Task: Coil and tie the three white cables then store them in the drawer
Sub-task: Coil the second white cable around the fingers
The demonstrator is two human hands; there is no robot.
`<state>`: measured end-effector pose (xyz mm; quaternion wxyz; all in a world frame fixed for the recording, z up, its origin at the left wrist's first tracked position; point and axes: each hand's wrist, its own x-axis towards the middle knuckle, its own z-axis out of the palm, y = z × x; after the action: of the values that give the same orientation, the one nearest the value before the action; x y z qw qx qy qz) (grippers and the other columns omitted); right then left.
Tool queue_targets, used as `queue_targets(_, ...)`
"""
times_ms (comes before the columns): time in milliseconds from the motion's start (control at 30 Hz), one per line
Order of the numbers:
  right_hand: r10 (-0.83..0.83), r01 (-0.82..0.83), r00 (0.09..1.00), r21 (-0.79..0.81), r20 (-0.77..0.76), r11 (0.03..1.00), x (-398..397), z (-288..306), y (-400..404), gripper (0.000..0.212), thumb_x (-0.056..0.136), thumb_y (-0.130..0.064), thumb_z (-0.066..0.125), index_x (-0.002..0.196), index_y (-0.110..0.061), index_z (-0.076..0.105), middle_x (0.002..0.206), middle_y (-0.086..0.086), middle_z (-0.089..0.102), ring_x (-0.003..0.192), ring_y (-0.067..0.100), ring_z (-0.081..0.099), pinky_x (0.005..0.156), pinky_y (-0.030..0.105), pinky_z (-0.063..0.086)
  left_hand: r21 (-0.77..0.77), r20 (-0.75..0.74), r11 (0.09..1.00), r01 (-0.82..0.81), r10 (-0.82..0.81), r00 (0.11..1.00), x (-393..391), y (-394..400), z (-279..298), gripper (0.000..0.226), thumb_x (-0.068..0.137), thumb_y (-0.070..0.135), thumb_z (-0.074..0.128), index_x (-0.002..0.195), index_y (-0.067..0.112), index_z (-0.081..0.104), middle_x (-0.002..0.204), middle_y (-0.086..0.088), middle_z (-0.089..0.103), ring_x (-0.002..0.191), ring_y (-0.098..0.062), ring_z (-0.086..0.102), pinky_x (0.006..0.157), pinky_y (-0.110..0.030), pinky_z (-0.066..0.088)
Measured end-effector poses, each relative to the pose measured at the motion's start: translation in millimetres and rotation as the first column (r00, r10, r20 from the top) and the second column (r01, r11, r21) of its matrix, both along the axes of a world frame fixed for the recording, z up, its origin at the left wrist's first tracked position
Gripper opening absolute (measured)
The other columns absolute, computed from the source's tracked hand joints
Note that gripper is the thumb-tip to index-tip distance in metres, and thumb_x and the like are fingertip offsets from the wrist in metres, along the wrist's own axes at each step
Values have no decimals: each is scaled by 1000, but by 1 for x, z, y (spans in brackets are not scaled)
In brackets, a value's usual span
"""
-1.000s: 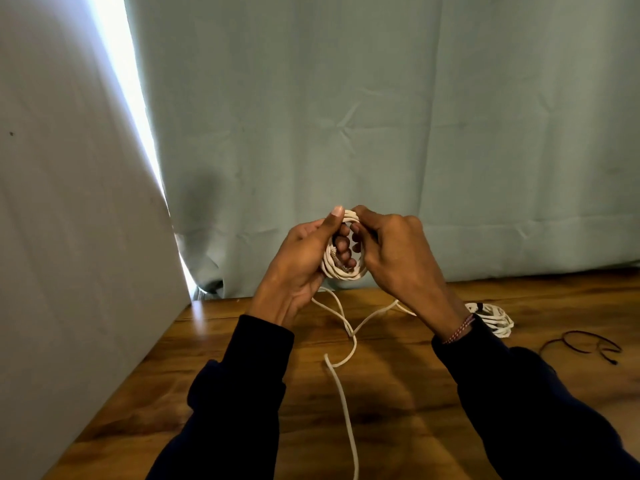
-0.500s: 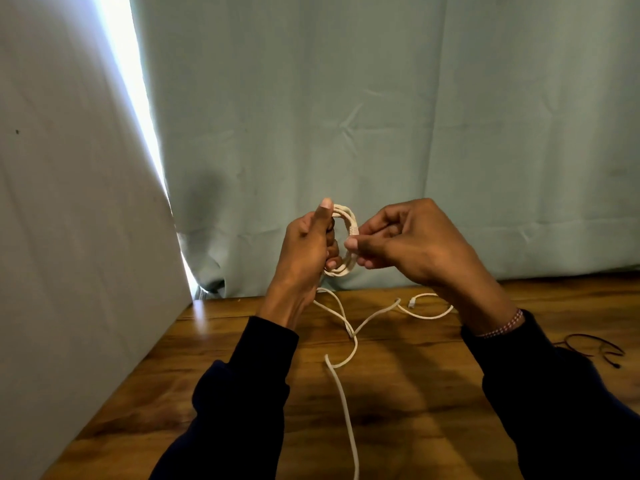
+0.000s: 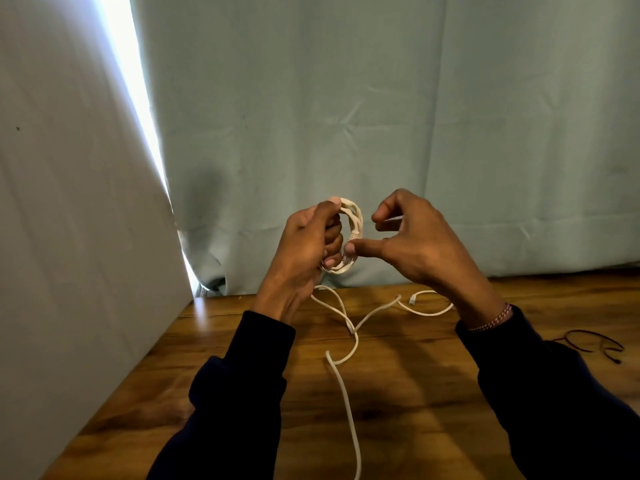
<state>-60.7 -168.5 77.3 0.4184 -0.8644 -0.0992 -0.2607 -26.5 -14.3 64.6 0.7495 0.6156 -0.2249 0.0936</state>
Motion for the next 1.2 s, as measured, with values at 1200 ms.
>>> queue_targets(1200,208,-208,978,-37,0,977,17,-15,6,24,101,-29,57,119,-21,71,101,-3,74,89,12,70,86,38,61,215,22,966,-147,146,989,7,-4,-10,31,97,44,58,95,16,72,58,3,60,49,-8,52,55,-26,46)
